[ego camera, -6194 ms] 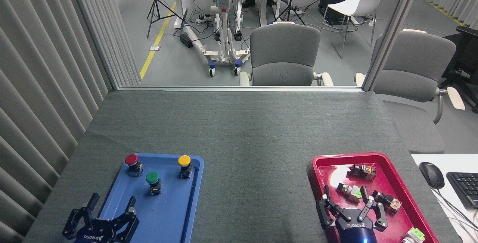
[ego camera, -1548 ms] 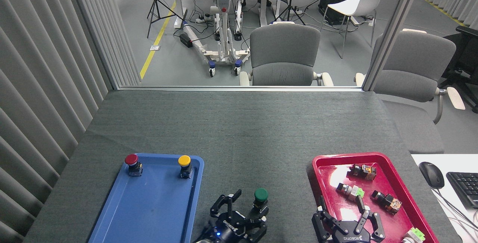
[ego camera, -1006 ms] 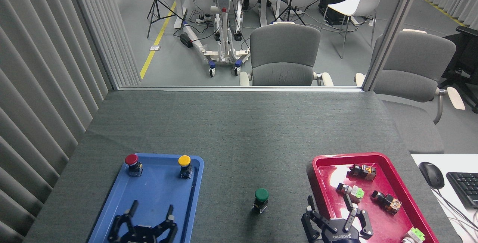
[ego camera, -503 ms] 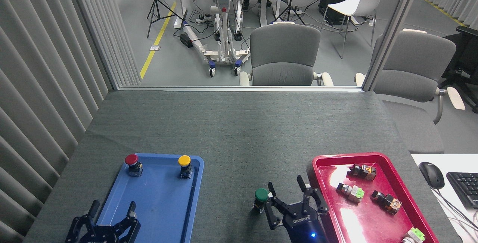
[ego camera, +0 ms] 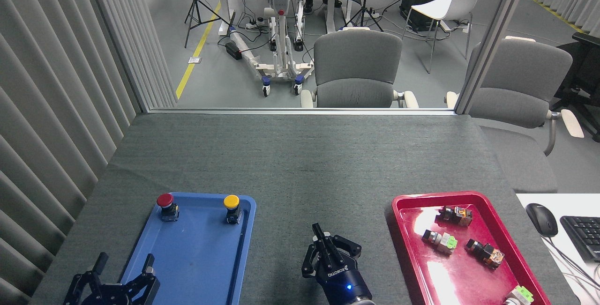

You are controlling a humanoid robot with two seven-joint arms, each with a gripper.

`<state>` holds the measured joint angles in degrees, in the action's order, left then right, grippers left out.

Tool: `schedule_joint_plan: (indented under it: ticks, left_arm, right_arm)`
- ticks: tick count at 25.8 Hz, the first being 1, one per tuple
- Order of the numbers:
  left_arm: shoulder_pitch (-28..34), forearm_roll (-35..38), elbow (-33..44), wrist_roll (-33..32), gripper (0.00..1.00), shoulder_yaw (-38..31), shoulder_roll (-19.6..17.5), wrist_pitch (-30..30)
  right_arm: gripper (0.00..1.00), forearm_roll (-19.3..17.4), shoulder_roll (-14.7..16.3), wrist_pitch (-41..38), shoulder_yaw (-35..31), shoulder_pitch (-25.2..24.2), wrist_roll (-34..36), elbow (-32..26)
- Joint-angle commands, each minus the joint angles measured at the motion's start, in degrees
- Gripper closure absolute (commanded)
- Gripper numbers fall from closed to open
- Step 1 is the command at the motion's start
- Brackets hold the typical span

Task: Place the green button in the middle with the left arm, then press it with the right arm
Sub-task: 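Move the right gripper over the green button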

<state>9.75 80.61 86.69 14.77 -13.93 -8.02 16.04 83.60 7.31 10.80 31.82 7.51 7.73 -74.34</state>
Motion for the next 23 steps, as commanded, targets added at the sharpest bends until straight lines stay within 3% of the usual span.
schedule_joint_plan:
  ticks: [1, 5, 23]
  left_arm:
    - [-0.09, -2.66, -1.26, 0.08, 0.00, 0.22, -1.12, -0.13]
    - [-0.35, -7.05, -2.84, -0.01, 0.00, 0.22, -1.30, -0.13]
    - [-1.05, -7.49, -3.72, -0.01, 0.00, 0.31, -0.68, -0.13]
  right_arm:
    - [0.93, -0.10, -0.54, 0.45, 0.61, 0.40, -1.75, 1.57]
    - [0.92, -0.10, -0.89, 0.36, 0.52, 0.40, -3.25, 3.77]
    - [0.91, -0.37, -0.72, 1.24, 0.26, 0.40, -5.62, 5.88]
